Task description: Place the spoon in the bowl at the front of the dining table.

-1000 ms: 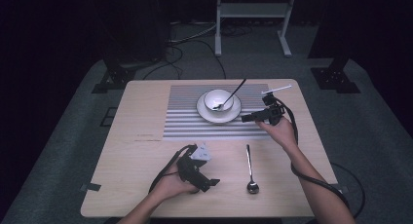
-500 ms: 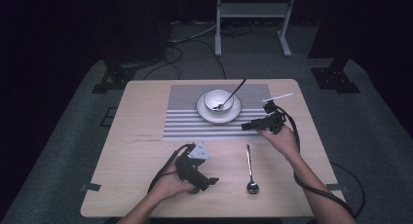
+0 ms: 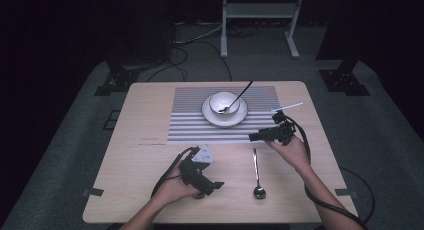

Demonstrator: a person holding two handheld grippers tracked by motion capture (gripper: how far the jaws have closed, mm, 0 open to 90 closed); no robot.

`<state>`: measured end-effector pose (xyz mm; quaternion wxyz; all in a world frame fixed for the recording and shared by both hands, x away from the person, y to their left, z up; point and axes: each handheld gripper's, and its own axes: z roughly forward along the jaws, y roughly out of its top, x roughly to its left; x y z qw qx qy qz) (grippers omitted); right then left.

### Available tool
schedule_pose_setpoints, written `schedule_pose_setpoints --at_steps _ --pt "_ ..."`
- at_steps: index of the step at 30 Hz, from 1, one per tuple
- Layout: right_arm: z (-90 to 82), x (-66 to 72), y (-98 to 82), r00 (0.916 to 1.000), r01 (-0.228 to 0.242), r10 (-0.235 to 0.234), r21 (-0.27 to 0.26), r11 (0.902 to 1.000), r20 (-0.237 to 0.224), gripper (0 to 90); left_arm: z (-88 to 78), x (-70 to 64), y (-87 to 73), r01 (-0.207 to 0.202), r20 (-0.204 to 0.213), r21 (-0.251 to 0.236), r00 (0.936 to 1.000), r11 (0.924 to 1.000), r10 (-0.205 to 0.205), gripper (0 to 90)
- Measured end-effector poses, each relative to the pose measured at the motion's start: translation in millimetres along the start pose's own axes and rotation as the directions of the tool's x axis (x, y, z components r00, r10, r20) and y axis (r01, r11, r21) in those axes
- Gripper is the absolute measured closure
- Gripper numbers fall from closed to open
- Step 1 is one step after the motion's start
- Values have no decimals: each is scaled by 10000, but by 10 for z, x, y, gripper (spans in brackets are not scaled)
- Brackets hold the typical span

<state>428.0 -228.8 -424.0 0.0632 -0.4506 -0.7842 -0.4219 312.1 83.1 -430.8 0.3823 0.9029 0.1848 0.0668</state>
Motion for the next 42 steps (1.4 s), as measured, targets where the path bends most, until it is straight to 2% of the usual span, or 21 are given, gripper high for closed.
schedule_pose_setpoints --at_steps 26,42 --pt "-24 115 -429 9996 53 -46 230 9997 -296 260 -38 44 -21 146 -113 -75 9998 9999 -147 49" --pt "-136 148 -719 9978 -202 197 -72 9998 -629 258 -49 51 -27 130 -135 -147 9998 9998 -132 49"
